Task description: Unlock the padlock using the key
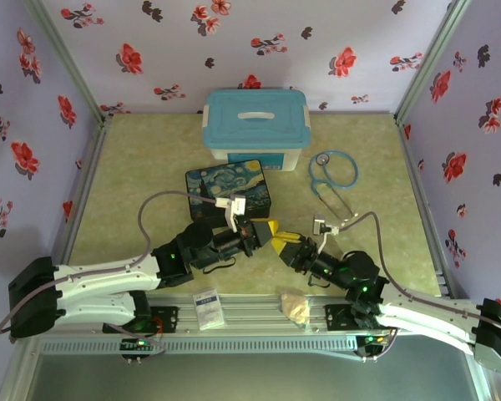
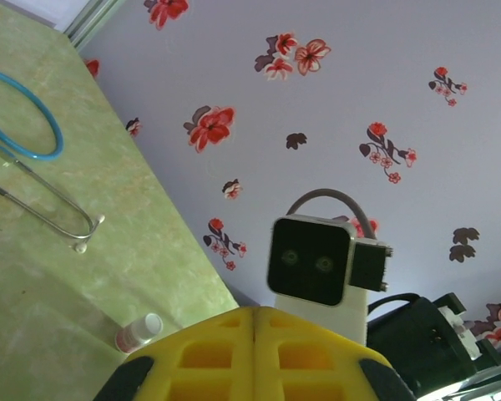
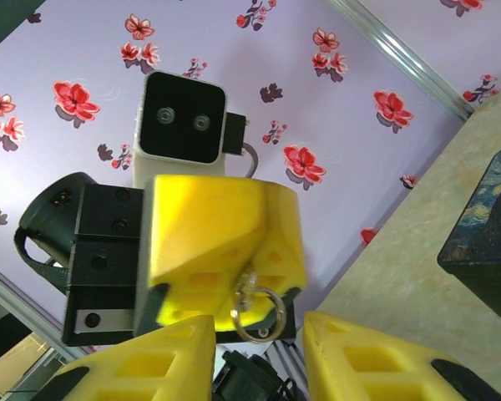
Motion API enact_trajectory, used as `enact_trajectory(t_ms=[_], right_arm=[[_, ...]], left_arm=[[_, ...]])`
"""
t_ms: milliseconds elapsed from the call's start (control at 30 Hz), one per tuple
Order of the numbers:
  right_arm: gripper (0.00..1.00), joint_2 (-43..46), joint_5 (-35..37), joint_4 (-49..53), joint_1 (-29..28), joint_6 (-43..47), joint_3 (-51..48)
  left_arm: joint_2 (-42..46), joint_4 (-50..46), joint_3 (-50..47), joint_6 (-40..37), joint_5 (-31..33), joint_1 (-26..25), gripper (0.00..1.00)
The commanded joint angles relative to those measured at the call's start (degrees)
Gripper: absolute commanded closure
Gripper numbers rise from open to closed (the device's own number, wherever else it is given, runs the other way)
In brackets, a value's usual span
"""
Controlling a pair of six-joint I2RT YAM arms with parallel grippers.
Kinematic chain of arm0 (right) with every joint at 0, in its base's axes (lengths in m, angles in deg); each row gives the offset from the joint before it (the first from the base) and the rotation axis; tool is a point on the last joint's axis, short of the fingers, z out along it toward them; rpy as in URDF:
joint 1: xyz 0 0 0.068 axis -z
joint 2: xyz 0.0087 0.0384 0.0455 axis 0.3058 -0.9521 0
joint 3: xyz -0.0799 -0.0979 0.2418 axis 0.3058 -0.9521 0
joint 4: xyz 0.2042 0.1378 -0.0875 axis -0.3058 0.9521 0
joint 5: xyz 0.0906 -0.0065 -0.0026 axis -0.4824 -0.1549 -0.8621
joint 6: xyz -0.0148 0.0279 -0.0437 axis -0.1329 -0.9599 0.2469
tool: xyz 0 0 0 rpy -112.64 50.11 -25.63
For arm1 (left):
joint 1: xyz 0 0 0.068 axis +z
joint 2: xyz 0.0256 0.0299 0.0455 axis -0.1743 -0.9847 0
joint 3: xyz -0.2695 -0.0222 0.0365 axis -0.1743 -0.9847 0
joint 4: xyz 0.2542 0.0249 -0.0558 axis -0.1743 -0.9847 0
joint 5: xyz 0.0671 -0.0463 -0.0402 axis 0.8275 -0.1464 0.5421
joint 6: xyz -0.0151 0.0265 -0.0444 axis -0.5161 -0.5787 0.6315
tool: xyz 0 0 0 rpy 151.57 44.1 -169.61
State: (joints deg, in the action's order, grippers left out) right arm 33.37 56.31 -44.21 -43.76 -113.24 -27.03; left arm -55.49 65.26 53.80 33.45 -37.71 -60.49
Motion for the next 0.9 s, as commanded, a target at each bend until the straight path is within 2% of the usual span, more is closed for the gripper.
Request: enact_trajectory(t_ms=[0,167,533,733,867], right_arm=[[0.72,-0.62,-0.12,-2.24,0.43,1.23,2.14],[0.77,-2.11,-0.21,-4.83,0.52,1.14,2.02],[0.72,-1.24,0.84,-3.75,0.68,1.81,1.75],[0.65,-0.96,0.14,-2.85,0.7,2.19,2.07],[0.68,-1.5,0.56,-3.85,0.65,2.35,2.16]], left_arm=[[-0.38,4.74,-0.47,1.73,-1.03,-0.46,1.0],[0.11,4.04,-0.82,1.48,-1.34,-0.41,1.0],[0.56,2.28,-1.21,1.61,-0.73,-0.43,1.0],[2.18,0.0,-1.81,1.72,1.17,-0.31,1.0],[1.81,-0.8,-0.77,1.99,0.05,-0.25,1.0]])
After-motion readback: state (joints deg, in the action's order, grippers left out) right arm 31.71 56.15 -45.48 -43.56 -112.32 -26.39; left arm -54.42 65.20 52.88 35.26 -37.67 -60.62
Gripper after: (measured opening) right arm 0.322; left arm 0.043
